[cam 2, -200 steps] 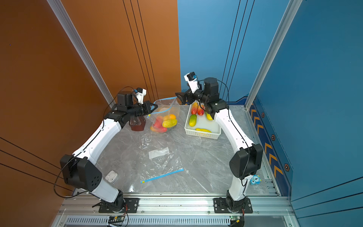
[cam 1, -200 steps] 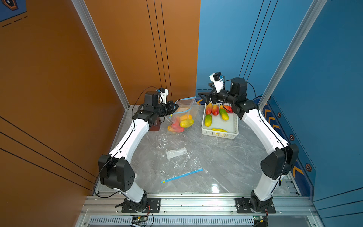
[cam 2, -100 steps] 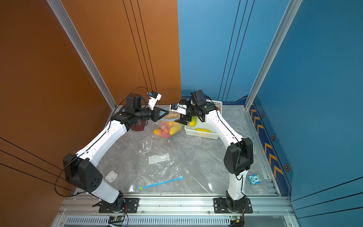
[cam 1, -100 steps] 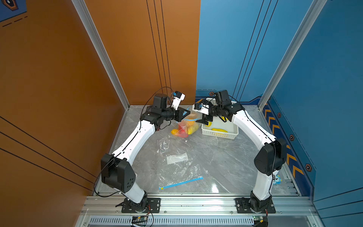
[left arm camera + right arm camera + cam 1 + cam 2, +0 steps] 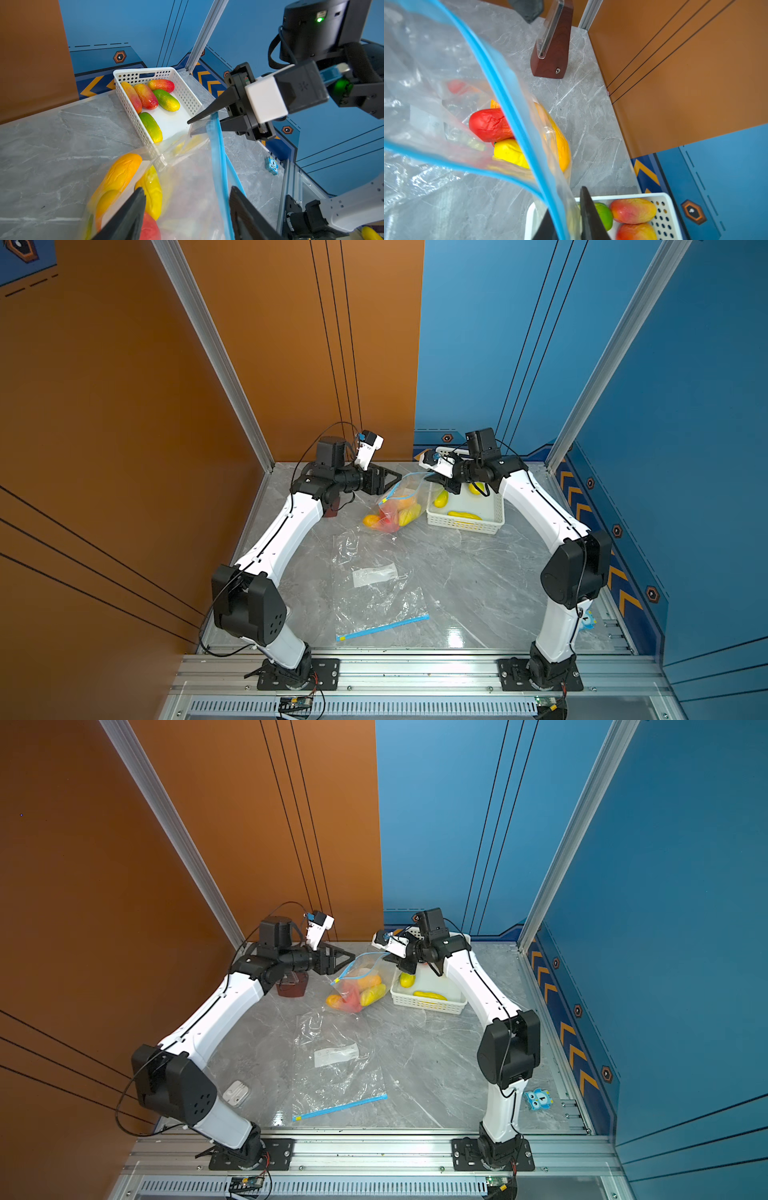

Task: Place the mango in a zip-top bag and seal the zipper
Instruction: Adjust the zipper food storage bag at the center of the board.

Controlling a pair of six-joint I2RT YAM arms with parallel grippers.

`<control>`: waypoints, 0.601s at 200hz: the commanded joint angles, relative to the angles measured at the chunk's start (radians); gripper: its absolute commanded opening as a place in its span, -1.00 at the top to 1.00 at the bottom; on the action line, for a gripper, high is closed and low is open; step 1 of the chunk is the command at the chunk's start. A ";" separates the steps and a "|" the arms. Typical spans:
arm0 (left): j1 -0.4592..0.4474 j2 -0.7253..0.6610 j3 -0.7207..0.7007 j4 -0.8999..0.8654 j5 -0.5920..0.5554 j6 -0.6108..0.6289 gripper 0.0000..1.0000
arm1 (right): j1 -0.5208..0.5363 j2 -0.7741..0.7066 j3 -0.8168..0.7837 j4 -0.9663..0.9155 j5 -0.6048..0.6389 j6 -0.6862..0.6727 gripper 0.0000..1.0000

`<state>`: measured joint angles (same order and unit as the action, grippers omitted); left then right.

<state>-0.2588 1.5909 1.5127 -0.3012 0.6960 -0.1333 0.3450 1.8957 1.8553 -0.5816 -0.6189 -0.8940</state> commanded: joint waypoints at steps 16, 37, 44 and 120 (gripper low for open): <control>0.032 -0.142 -0.060 0.012 0.030 0.133 -0.58 | -0.032 0.012 0.073 -0.029 -0.035 0.137 0.77; 0.031 -0.259 -0.198 0.033 0.075 0.288 -0.65 | -0.042 0.034 0.098 -0.031 -0.014 0.191 0.99; 0.030 -0.305 -0.260 0.058 0.074 0.327 -0.68 | -0.046 0.044 0.111 -0.036 -0.008 0.212 1.00; -0.013 -0.507 -0.738 0.522 -0.053 0.417 -0.97 | -0.060 0.074 0.157 -0.063 0.010 0.299 1.00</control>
<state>-0.2523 1.0363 0.7681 0.0845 0.7250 0.2214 0.2867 1.9732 1.9976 -0.6147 -0.6128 -0.6342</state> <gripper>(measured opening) 0.983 0.053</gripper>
